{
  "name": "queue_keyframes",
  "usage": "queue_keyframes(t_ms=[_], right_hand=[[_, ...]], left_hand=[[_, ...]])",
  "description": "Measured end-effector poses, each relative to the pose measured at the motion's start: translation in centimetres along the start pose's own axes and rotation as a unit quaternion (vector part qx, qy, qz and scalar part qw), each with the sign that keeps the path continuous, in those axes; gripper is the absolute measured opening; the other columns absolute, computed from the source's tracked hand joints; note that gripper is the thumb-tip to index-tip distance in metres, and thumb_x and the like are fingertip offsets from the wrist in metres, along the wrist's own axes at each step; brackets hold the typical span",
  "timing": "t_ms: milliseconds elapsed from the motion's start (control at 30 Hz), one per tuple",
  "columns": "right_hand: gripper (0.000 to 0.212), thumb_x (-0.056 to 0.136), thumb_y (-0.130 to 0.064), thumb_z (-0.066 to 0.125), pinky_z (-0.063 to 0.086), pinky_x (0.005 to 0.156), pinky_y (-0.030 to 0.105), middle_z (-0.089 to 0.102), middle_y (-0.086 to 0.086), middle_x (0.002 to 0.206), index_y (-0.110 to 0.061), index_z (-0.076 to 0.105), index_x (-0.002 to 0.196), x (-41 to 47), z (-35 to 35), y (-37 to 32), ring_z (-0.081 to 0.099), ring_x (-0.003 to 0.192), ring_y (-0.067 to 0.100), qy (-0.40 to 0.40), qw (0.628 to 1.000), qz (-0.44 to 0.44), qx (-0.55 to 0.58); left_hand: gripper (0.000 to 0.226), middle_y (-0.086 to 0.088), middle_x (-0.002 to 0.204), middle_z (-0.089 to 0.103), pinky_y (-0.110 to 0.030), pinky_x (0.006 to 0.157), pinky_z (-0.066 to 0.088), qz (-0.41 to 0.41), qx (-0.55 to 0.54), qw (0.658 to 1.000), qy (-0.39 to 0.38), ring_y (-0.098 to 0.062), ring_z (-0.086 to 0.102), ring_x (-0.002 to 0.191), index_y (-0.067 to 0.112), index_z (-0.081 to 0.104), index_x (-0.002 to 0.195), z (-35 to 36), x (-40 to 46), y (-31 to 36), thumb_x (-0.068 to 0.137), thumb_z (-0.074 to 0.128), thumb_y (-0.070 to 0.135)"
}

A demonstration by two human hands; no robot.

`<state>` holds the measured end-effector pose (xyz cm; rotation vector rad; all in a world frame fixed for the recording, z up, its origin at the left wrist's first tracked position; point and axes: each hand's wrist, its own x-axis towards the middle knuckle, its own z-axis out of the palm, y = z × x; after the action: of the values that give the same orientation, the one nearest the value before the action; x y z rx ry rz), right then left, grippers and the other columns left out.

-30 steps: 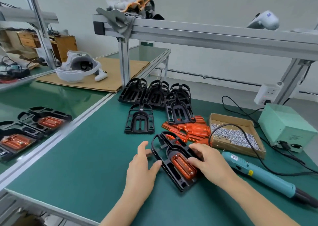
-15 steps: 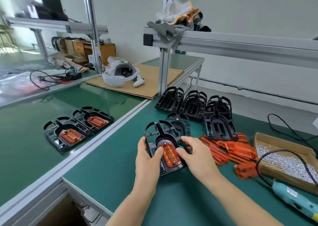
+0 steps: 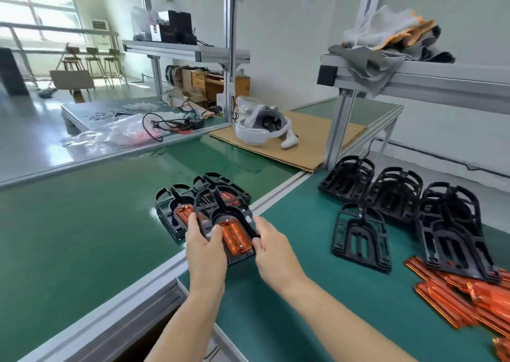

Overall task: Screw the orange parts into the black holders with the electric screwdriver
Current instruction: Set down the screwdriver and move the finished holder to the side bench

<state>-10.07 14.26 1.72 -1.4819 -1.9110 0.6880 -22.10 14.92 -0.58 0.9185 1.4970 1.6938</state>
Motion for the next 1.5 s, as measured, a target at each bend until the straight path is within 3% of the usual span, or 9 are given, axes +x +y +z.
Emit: queue_keyframes(t_ms=[200,400,467,533,667,900,1100,1333,1500], right_hand=[[0.045,0.097,0.002,0.036,0.033,0.110,0.029,0.043,0.008,0.145,-0.006,0.038,0.142,2.7,5.1,-4.2,0.040,0.133,0.023,-0.063,0.997,-0.048,0.008],[0.035,0.085,0.015,0.039,0.044,0.086,0.032,0.049,0.009,0.125,-0.006,0.046,0.112,4.2,9.2,-6.9,0.049,0.105,0.025,-0.125,0.990,-0.060,-0.030],[0.040,0.082,0.018,0.039,0.042,0.088,0.029,0.046,0.011,0.132,-0.005,0.045,0.115,4.3,10.0,-7.5,0.047,0.112,0.025,-0.151,0.985,-0.066,-0.043],[0.049,0.082,0.019,0.040,0.040,0.103,0.033,0.041,0.010,0.141,-0.002,0.044,0.125,4.4,10.7,-8.0,0.041,0.129,0.026,-0.175,0.980,-0.080,-0.054],[0.068,0.086,0.016,0.047,0.026,0.117,0.035,0.020,0.008,0.159,-0.004,0.026,0.148,4.7,11.4,-8.0,0.019,0.146,0.022,-0.210,0.964,-0.117,-0.110],[0.076,0.090,0.003,0.045,-0.006,0.120,0.048,0.004,0.005,0.163,-0.009,0.006,0.154,4.9,12.2,-7.0,-0.004,0.150,0.020,-0.194,0.937,-0.139,-0.253],[0.073,0.093,-0.001,0.041,-0.010,0.117,0.051,0.002,0.003,0.164,-0.011,0.005,0.155,5.1,11.4,-5.7,-0.007,0.149,0.019,-0.182,0.939,-0.117,-0.269],[0.068,0.097,-0.003,0.038,-0.009,0.117,0.052,0.001,0.002,0.164,-0.013,0.003,0.155,5.3,10.3,-4.5,-0.007,0.150,0.019,-0.178,0.942,-0.094,-0.270],[0.063,0.100,-0.008,0.034,-0.008,0.118,0.052,0.000,0.001,0.164,-0.014,0.002,0.155,5.3,9.6,-3.7,-0.007,0.150,0.018,-0.162,0.948,-0.076,-0.262]], left_hand=[[0.054,-0.002,0.128,0.050,-0.043,0.102,0.042,0.017,0.092,0.991,0.099,-0.022,0.051,0.117,0.018,0.028,0.148,-5.3,4.0,0.0,0.097,0.046,0.016],[0.053,-0.003,0.128,0.050,-0.042,0.097,0.044,0.005,0.125,0.981,0.145,-0.023,0.050,0.112,0.014,0.025,0.149,-9.9,6.7,-0.5,0.098,0.043,0.014],[0.053,0.001,0.125,0.047,-0.036,0.087,0.044,0.002,0.140,0.977,0.160,-0.020,0.049,0.108,0.013,0.025,0.149,-11.1,7.3,-0.8,0.099,0.042,0.014],[0.053,0.003,0.123,0.045,-0.035,0.083,0.041,-0.007,0.152,0.972,0.176,-0.020,0.049,0.106,0.013,0.025,0.149,-12.2,8.0,-1.0,0.098,0.041,0.013],[0.054,-0.009,0.132,0.048,-0.044,0.097,0.042,-0.029,0.172,0.966,0.190,-0.029,0.049,0.113,0.010,0.025,0.149,-13.2,8.9,-1.3,0.097,0.040,0.012],[0.051,-0.018,0.142,0.039,-0.045,0.101,0.036,-0.048,0.248,0.952,0.174,-0.035,0.042,0.125,0.005,0.024,0.148,-12.2,9.8,-1.7,0.099,0.035,0.012],[0.047,-0.022,0.143,0.039,-0.048,0.106,0.021,-0.088,0.349,0.918,0.165,-0.039,0.031,0.132,-0.002,0.026,0.144,-10.4,11.3,-1.7,0.099,0.033,0.013],[0.042,-0.018,0.142,0.042,-0.044,0.106,0.018,-0.108,0.411,0.891,0.159,-0.032,0.026,0.131,-0.001,0.031,0.138,-8.5,11.7,-2.1,0.099,0.030,0.015],[0.049,-0.010,0.155,0.022,-0.042,0.108,0.015,-0.108,0.477,0.861,0.142,-0.029,0.020,0.136,0.002,0.022,0.146,-7.9,11.4,-2.0,0.101,0.027,0.022]])
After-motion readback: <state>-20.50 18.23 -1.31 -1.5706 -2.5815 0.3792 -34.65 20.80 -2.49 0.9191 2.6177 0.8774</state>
